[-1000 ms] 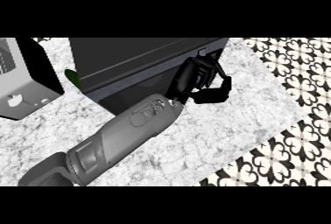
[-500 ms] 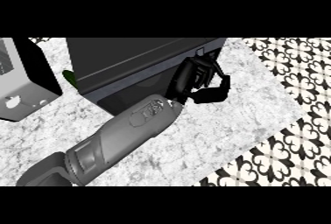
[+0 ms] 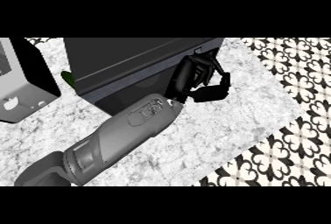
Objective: Pick up the milk, place it into the microwave and close the microwave
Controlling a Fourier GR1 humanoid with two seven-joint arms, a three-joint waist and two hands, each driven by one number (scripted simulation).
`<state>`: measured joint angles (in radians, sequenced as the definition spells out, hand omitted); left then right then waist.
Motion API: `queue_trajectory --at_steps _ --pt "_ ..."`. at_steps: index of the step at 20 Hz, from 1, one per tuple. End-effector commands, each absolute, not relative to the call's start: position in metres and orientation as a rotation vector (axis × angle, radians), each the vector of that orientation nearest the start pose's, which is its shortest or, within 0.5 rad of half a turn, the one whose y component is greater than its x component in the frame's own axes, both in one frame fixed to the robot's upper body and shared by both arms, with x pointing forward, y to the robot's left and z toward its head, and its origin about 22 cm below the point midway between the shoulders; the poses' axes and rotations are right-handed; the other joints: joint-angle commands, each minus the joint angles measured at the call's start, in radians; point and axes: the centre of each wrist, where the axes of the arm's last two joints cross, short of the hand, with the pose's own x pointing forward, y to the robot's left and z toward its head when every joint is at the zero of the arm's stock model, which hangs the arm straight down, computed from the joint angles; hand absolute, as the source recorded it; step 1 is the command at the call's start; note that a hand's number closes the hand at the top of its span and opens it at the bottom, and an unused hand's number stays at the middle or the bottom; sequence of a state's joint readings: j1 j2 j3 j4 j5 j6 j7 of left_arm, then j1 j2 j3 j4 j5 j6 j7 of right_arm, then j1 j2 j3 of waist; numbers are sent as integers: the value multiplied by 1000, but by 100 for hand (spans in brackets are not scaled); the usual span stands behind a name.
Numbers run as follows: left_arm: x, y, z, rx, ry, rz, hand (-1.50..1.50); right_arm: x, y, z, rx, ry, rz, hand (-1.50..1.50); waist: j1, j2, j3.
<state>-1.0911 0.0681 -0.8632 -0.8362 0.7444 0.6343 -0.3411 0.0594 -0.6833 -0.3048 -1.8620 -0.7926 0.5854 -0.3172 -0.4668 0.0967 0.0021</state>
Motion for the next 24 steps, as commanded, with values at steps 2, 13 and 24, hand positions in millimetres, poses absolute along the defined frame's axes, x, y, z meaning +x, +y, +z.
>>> queue_trajectory --at_steps 2,13,24 --pt "371 -11 92 -40 -1804 -149 150 212 -396 171 474 -2208 408 -150 35 6 0" --pt "383 11 72 43 -1746 -147 150 204 -413 184 388 -2253 354 -150 110 7 0" --pt "391 35 59 29 -1727 -184 -150 190 -424 191 338 -2263 314 -150 162 6 -4"
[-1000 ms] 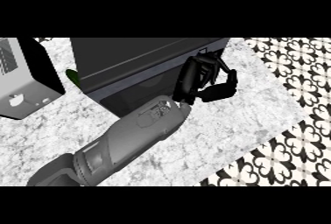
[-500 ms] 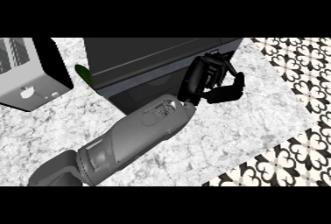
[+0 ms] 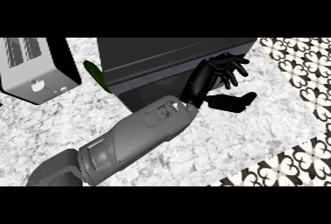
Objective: Pick up the milk, place it into the microwave and close the microwave
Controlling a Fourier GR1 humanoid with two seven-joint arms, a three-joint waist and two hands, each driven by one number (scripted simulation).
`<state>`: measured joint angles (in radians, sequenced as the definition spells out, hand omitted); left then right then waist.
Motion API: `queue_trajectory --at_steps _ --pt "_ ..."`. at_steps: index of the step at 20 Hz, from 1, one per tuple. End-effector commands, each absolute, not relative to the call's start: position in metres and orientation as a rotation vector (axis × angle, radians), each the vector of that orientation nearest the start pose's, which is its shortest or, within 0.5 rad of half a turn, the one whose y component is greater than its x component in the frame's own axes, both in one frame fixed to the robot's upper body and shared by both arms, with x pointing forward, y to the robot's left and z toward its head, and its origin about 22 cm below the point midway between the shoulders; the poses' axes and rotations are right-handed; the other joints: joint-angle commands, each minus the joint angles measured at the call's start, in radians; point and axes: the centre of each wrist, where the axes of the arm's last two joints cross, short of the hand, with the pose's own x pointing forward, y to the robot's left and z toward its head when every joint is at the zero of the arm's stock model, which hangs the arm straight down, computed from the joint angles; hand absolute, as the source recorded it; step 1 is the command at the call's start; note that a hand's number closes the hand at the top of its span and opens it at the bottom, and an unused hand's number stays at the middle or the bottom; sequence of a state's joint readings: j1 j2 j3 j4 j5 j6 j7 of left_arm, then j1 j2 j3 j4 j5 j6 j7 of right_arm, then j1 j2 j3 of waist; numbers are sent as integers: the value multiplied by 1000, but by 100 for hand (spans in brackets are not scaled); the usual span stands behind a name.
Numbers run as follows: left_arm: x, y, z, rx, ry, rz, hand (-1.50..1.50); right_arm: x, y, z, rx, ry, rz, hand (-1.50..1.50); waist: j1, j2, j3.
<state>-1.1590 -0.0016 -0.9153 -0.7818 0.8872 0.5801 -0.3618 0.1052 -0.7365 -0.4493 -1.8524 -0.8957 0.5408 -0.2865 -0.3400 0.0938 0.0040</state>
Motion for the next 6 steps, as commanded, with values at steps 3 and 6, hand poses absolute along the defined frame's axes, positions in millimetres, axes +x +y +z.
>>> queue_trajectory --at_steps 3,6 --pt "392 37 59 15 -1725 -191 -150 187 -425 194 325 -2271 307 -150 54 8 -6" --pt "393 39 60 2 -1729 -193 -150 184 -425 197 329 -2266 315 -150 62 5 -7"
